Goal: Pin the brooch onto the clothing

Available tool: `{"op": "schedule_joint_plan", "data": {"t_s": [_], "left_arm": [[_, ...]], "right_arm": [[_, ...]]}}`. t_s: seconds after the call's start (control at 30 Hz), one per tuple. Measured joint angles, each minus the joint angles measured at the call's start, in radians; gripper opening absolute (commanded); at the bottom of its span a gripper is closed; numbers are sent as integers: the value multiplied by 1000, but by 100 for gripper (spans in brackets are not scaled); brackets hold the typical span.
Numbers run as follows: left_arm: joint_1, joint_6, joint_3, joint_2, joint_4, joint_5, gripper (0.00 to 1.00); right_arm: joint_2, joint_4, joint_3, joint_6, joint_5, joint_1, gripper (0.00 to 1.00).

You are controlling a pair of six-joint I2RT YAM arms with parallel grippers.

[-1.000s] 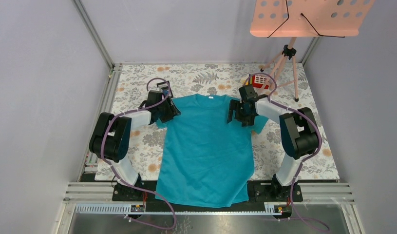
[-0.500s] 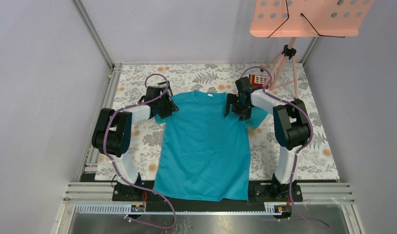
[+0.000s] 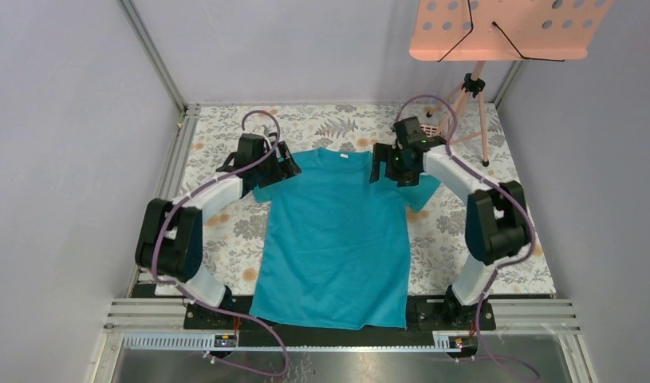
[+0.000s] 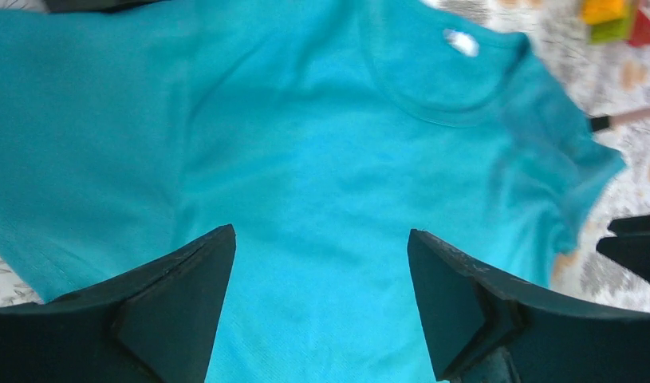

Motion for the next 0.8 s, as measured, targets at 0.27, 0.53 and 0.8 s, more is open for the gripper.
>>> {"op": "schedule_joint_plan", "data": {"t_s": [0.27, 0.53, 0.8], "left_arm": [[-58, 34, -44, -335, -77, -26, 92], [-49, 72, -119, -674, -285, -58, 99], [-39, 132, -130, -808, -492, -42, 99]], "right_arm": [[-320, -14, -154, -16, 0, -1, 99], [-553, -67, -379, -7, 1, -1, 97], [-600, -181, -518, 61, 56, -1, 84]]}}
